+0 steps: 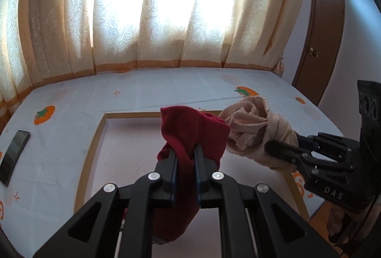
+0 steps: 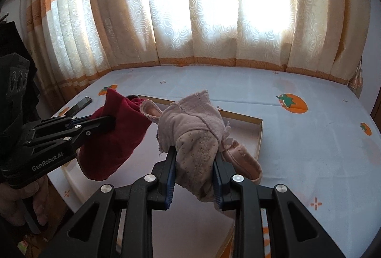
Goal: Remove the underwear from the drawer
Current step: 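Lift both held underwear out of the drawer and carry them over the tray, then lower both underwear into the tray and open both tools, then withdraw both open tools from the tray back toward the drawer, then lower both open tools into the open drawer of clothes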
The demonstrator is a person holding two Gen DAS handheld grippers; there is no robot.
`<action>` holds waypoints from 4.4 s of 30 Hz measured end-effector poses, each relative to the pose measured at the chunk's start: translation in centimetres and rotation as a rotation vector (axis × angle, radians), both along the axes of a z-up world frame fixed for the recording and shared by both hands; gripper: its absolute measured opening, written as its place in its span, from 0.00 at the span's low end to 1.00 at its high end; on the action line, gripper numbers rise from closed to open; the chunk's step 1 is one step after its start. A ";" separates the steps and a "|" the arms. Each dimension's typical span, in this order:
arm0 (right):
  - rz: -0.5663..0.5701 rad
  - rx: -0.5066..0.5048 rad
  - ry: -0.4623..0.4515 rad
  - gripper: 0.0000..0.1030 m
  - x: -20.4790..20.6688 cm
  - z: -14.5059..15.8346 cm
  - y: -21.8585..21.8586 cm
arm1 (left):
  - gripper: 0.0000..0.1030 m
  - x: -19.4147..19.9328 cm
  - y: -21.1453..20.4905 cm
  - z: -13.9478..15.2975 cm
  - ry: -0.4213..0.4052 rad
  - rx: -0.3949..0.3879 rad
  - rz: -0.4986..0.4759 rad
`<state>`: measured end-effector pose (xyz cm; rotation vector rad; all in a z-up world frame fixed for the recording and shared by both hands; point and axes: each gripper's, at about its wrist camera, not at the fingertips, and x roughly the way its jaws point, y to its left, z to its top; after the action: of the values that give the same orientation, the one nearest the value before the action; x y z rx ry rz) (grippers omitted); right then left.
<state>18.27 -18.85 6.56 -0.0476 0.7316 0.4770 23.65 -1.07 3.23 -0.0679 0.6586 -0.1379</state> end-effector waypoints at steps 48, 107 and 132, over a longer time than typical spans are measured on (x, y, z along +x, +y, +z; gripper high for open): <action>-0.085 0.148 0.172 0.74 2.9 -2.9 -3.5 | 0.65 2.8 -0.3 -1.3 0.092 -0.034 0.016; 0.012 0.077 -0.057 0.81 -15.4 -4.0 -2.4 | 0.69 -14.1 -1.8 -5.4 -0.002 -0.015 0.008; 0.002 0.036 -0.034 0.82 -18.9 -6.3 -3.0 | 0.72 -17.3 0.0 -7.1 0.003 0.012 0.075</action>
<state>-0.63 -21.85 0.30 -0.0225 0.6894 0.4901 6.33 -1.11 -3.91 -0.0813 0.6588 -0.0621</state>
